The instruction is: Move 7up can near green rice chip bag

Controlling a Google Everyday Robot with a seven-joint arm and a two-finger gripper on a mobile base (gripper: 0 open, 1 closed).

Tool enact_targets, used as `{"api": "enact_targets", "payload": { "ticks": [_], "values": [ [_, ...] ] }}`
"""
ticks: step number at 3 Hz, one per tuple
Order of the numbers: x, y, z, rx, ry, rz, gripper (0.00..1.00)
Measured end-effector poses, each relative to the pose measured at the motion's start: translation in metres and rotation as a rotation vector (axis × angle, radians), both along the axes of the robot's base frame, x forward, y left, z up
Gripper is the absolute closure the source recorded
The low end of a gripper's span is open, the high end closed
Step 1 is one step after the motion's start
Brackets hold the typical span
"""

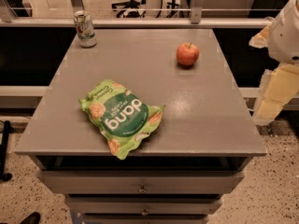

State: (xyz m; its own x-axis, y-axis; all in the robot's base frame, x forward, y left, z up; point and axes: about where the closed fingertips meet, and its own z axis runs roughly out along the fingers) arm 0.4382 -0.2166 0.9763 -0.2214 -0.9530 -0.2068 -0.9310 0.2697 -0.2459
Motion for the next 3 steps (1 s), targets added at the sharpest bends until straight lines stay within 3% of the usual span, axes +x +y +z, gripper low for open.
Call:
{"api": "enact_targets", "payload": {
  "ticks": [1,2,3],
  "values": [
    [0.000,0.000,0.000,0.000,0.000,0.000,0.00],
    [0.021,0.014,-0.007,0.051,-0.016,0.018,0.00],
    [0.074,0.051,-0.021,0.174,-0.041,0.034,0.00]
  ]
}}
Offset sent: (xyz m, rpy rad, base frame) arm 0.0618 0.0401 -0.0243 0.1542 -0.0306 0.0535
